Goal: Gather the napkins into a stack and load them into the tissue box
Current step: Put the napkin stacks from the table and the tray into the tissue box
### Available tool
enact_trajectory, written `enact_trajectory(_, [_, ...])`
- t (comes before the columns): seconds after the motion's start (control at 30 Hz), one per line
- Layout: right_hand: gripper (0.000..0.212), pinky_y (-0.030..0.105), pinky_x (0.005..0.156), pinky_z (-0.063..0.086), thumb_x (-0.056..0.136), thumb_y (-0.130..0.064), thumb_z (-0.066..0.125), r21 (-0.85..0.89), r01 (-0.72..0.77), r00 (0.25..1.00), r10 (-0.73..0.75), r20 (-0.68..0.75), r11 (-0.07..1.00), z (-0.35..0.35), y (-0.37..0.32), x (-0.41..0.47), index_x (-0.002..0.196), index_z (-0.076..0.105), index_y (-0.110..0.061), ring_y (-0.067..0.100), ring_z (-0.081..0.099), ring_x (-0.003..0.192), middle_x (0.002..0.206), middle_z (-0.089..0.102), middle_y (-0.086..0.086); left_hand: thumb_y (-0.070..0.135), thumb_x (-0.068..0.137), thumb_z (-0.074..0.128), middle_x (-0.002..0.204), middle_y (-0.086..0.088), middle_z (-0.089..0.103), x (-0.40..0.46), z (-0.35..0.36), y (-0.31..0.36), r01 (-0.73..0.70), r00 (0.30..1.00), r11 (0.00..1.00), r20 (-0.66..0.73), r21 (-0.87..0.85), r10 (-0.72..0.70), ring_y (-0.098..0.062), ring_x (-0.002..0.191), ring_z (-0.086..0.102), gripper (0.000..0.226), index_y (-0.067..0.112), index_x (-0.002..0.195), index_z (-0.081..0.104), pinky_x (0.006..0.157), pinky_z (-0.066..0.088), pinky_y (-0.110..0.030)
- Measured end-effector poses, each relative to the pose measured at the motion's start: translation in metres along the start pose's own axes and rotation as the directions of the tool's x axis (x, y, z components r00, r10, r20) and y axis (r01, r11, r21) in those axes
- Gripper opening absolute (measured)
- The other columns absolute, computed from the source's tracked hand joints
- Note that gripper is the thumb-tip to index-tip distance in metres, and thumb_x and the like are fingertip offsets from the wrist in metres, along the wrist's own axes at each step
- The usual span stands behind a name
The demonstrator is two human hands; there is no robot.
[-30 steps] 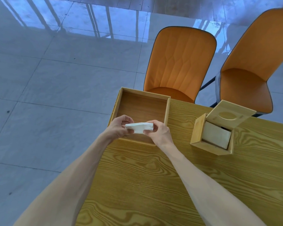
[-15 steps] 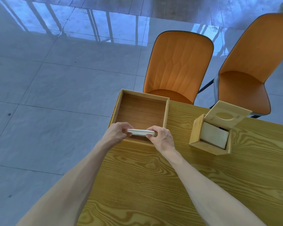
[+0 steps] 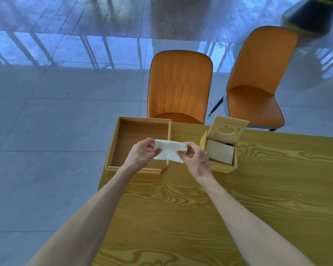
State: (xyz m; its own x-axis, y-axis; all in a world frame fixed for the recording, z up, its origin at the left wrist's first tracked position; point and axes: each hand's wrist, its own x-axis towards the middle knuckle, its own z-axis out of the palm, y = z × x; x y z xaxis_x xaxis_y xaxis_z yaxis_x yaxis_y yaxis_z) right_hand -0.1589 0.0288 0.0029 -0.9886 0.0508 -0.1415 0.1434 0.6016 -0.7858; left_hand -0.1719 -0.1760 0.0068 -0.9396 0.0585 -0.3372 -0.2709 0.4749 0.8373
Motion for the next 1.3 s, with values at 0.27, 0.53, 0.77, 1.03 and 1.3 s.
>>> enact_trajectory(0.27, [0.027,0.043,0.072,0.053,0.098,-0.031,0.056,0.081,-0.078,0.989,0.087,-0.123,0.994,-0.072,0.04,-0.018,0.093,0.069,-0.008,0.026,0.067,0.08,0.082,0.073,0.009,0.039,0.098,0.052,0.108,-0.003,0.071,0.002,0.075,0.046,-0.014,0.999,1.0,0.036,-0.007,0.014,-0.023,0.101,0.066,0.031,0.02,0.118,0.066,0.09,0.054,-0.042])
enact_trajectory(0.53, [0.034,0.027,0.073,0.055,0.092,-0.035,0.067,0.054,-0.17,0.948,0.178,-0.263,0.984,-0.118,0.074,-0.002,0.117,0.068,-0.012,0.015,0.068,0.088,0.101,0.075,0.001,0.038,0.091,0.062,0.103,0.001,0.075,0.013,0.129,0.09,0.02,0.997,0.999,-0.074,0.047,-0.017,-0.019,0.093,0.07,0.027,0.021,0.11,0.071,0.086,0.056,-0.038])
enact_trajectory(0.77, [0.031,0.026,0.071,0.052,0.095,-0.033,0.062,-0.005,-0.21,0.934,0.199,-0.297,0.978,-0.125,0.087,0.021,0.111,0.071,-0.007,0.021,0.069,0.087,0.099,0.076,0.008,0.037,0.093,0.061,0.114,0.001,0.074,0.032,0.15,0.107,0.081,0.989,0.986,-0.137,0.145,-0.061,-0.021,0.105,0.067,0.031,0.02,0.116,0.071,0.088,0.053,-0.033])
enact_trajectory(1.03, [0.024,0.031,0.071,0.055,0.092,-0.032,0.065,-0.089,-0.273,0.923,0.235,-0.306,0.958,-0.116,0.103,0.038,0.1,0.076,-0.012,0.022,0.068,0.087,0.098,0.075,0.007,0.037,0.091,0.062,0.108,0.003,0.075,0.048,0.163,0.103,0.131,0.977,0.962,-0.196,0.241,-0.084,-0.022,0.099,0.068,0.023,0.025,0.108,0.073,0.08,0.054,-0.033])
enact_trajectory(1.3, [0.037,0.031,0.067,0.049,0.086,-0.028,0.074,-0.066,-0.242,0.928,0.211,-0.308,0.968,-0.117,0.111,0.047,0.116,0.055,-0.018,0.018,0.064,0.083,0.089,0.066,-0.001,0.032,0.089,0.067,0.103,0.001,0.068,0.06,0.17,0.093,0.116,0.976,0.967,-0.207,0.229,-0.069,-0.022,0.094,0.065,0.035,0.023,0.12,0.055,0.076,0.054,-0.039])
